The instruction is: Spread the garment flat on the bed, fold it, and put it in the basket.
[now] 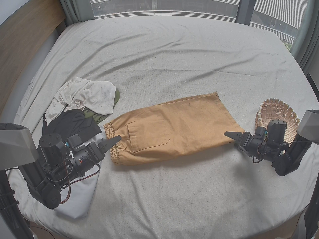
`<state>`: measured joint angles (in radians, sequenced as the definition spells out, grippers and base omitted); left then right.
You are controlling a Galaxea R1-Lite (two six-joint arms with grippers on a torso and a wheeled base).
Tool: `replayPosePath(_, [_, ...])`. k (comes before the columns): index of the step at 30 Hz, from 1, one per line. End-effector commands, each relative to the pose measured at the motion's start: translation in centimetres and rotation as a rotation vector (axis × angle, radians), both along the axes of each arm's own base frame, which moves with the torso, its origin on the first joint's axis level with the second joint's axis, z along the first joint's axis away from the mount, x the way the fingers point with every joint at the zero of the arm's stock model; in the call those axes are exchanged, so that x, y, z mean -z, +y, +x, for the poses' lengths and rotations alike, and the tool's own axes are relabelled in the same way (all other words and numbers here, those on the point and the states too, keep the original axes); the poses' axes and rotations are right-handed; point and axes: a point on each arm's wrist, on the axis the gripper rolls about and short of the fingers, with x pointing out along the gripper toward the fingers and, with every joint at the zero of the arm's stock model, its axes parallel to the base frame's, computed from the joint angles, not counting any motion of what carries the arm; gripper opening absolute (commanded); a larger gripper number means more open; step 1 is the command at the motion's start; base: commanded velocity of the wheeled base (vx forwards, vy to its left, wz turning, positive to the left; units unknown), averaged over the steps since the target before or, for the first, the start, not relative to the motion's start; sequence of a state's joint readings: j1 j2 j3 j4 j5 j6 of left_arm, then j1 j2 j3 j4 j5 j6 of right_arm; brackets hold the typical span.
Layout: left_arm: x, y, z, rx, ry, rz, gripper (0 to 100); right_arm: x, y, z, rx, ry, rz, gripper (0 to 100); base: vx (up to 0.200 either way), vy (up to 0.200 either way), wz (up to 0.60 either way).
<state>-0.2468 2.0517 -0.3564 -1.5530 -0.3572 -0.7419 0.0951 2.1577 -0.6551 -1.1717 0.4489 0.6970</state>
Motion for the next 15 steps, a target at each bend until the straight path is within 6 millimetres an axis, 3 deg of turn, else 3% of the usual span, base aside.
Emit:
replayPosePath(1, [0.1, 0.0, 0.0, 0.000, 0.002, 0.000, 100, 1.7, 0.3, 0.7, 0.002, 0.017, 0.015, 100, 0.000, 0.000, 0.00])
replayPosePath(6, [0.1, -0.1, 0.0, 0.003, 0.002, 0.000, 100, 2.9, 0.6, 1.3, 0.004, 0.000, 0.046, 100, 0.000, 0.000, 0.00])
replayPosePath(15, [0.0, 0.0, 0.0, 0.003, 0.002, 0.000, 100, 3.3, 2.2, 2.0, -0.017, -0.096, 0.094, 100, 0.000, 0.000, 0.00])
